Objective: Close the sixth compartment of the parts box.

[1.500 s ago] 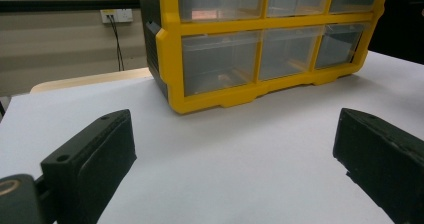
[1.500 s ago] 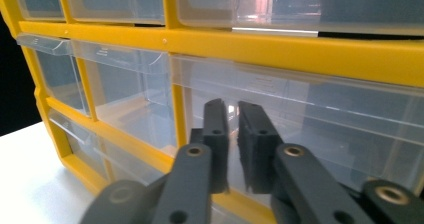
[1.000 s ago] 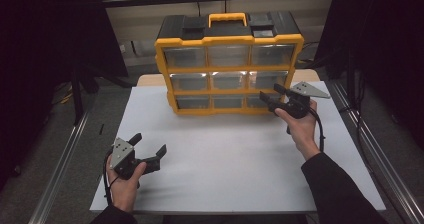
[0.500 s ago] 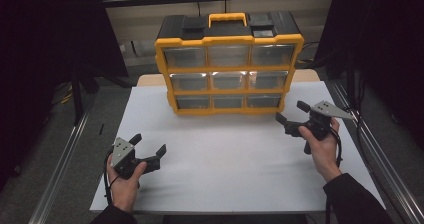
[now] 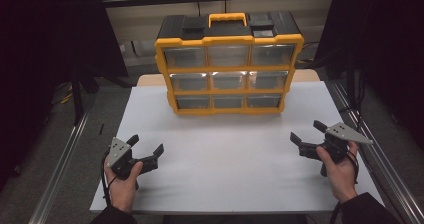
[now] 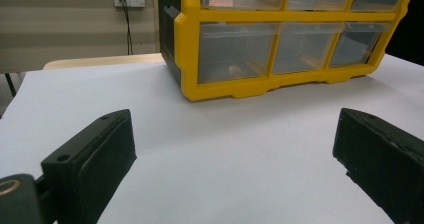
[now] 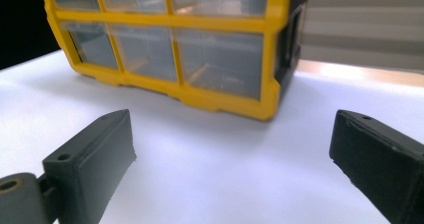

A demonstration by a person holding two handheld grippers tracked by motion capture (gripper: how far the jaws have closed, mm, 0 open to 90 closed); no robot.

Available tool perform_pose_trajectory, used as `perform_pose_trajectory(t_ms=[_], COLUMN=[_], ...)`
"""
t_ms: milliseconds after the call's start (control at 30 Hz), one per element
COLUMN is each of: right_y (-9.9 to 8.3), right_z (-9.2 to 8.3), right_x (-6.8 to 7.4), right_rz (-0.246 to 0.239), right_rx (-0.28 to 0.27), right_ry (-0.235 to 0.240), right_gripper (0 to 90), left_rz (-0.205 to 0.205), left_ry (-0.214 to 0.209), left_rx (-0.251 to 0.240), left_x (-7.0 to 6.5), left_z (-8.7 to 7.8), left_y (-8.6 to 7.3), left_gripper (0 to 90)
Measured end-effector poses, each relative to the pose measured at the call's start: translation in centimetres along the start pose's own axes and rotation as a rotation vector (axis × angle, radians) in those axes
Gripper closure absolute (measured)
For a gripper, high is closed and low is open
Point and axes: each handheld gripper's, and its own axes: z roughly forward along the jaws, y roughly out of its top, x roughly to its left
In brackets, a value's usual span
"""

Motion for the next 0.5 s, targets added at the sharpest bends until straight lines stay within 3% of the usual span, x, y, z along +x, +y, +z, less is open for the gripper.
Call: perform_pose_trajectory(t_ms=[133, 167, 267, 367, 500], right_y=[-0.6, -0.7, -1.1, -1.4, -1.3], right_z=[-1.3, -1.6, -2.6, -3.6, -3.5], right_x=[-0.3, -0.4, -0.4, -0.4, -0.4], right_rz=[0.024, 0.022, 0.015, 0.019, 0.025], right_rx=[0.003, 0.011, 0.018, 0.013, 0.004], right_ry=[-0.031, -0.037, -0.053, -0.075, -0.073], right_gripper=[3.9, 3.9, 4.0, 3.5, 3.5], left_rz=[-0.007, 0.009, 0.015, 0.019, 0.005], left_ry=[-0.011, -0.022, 0.000, -0.005, -0.015], left_rx=[-0.007, 0.002, -0.001, 0.017, 0.008], left_x=[-0.5, -0.5, -0.6, -0.2, -0.4], left_z=[-0.1, -0.1, -0.2, -0.3, 0.1], left_y=[0.0, 0.0, 0.0, 0.0, -0.1], left_gripper=[3.2, 3.2, 3.2, 3.2, 3.2])
